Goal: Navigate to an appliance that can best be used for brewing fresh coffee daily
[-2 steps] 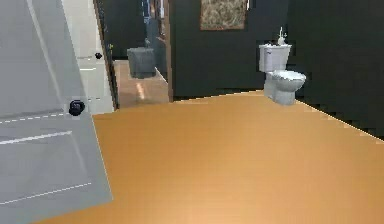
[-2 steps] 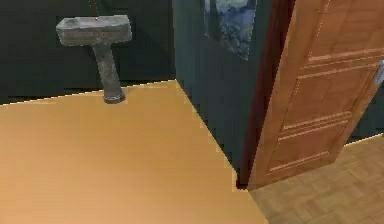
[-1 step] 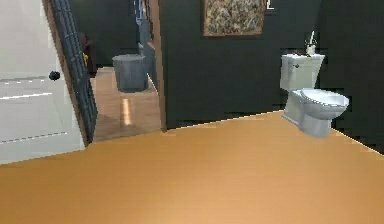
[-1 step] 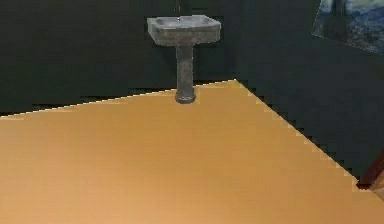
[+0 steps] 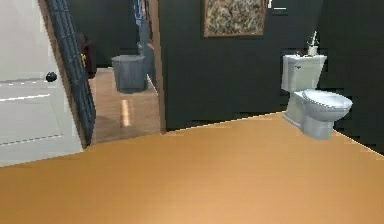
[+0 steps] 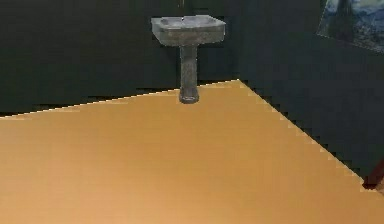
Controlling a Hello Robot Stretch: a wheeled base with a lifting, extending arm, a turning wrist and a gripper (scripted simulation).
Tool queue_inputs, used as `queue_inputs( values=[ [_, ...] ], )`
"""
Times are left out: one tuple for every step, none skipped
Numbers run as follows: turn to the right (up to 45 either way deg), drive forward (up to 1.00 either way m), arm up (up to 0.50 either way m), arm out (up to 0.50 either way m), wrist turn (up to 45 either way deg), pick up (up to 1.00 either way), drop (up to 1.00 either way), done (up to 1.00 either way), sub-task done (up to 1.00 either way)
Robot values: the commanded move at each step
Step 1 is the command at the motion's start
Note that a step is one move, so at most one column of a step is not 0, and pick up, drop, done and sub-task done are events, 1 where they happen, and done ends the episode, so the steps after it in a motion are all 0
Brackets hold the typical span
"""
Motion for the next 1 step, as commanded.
queue_inputs(
  values=[
    [-15.0,0.00,0.00,0.00,0.0,0.00,0.00,0.00,0.00]
  ],
)
